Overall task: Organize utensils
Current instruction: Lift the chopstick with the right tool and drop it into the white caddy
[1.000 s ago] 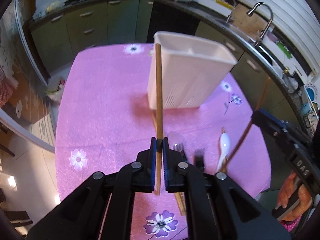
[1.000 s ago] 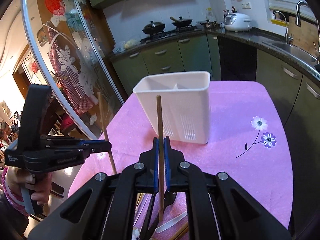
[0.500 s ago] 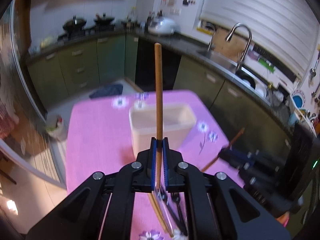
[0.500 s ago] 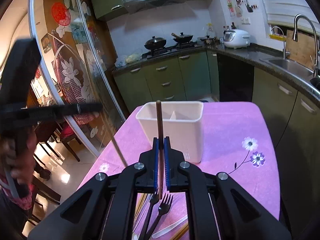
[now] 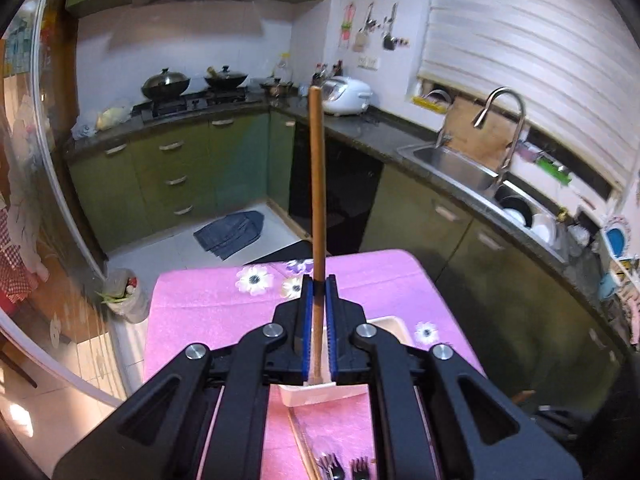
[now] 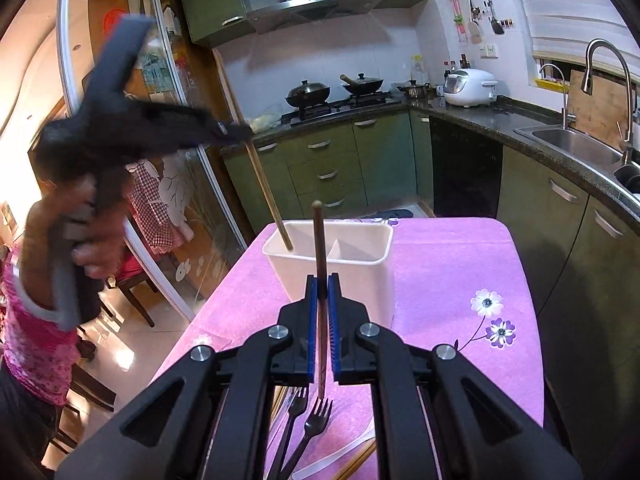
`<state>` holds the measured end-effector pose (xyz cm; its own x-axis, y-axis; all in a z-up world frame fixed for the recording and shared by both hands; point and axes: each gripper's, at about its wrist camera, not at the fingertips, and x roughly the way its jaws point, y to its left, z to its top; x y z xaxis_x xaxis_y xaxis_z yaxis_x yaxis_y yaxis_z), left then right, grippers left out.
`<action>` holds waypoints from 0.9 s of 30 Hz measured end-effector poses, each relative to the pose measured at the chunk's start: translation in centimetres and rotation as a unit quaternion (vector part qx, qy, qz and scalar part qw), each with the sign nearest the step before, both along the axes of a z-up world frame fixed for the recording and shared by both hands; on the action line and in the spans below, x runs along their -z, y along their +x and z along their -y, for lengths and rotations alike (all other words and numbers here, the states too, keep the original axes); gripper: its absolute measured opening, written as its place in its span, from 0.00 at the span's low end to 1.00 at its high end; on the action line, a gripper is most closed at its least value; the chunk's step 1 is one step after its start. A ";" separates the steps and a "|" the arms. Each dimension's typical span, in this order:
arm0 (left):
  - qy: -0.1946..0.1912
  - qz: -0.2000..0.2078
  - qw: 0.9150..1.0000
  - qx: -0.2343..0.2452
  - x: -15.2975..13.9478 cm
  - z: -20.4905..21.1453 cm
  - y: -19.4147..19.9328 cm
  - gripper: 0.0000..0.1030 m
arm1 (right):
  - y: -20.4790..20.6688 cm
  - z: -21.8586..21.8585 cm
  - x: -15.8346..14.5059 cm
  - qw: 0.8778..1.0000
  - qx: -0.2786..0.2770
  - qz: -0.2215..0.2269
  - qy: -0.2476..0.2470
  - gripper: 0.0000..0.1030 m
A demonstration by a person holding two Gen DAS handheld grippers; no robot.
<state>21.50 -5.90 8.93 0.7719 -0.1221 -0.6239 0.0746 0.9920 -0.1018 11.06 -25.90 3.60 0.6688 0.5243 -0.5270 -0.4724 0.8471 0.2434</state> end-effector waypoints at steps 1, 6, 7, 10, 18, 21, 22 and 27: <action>0.000 -0.004 1.000 -0.001 0.5 -0.1 0.3 0.06 | 0.0 0.0 -0.3 1.000 0.001 0.004 -0.002 0.06; 0.007 -0.024 1.000 -0.010 3.4 -0.4 1.7 0.06 | 0.0 0.1 -2.2 1.000 0.003 0.024 -0.002 0.06; 0.009 -0.030 0.999 -0.010 4.2 -0.4 2.0 0.06 | 0.0 0.2 -2.7 1.000 0.003 0.029 -0.002 0.06; 0.009 -0.047 0.999 -0.007 6.1 -0.4 2.5 0.06 | 0.1 0.4 -4.5 0.999 0.006 0.046 0.001 0.06; 0.019 -0.074 0.997 -0.002 9.3 -0.3 3.0 0.06 | 1.4 1.2 -10.3 0.994 0.032 0.100 0.018 0.06; 0.020 -0.079 0.997 -0.001 9.5 -0.4 3.0 0.06 | 3.1 1.1 -11.9 0.993 0.040 0.107 0.024 0.06; 0.022 -0.083 0.996 -0.001 9.7 -0.3 3.2 0.06 | 3.7 1.1 -12.4 0.993 0.042 0.106 0.026 0.06; 0.018 -0.098 0.995 0.000 10.7 -0.6 3.3 0.09 | 7.5 0.2 -12.6 0.994 0.051 0.091 0.021 0.06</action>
<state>24.82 -5.29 -1.78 0.6354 -0.0974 -0.7661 0.0569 0.9952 -0.0794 18.56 -26.10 16.20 0.8015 0.4680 -0.3721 -0.4240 0.8837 0.1981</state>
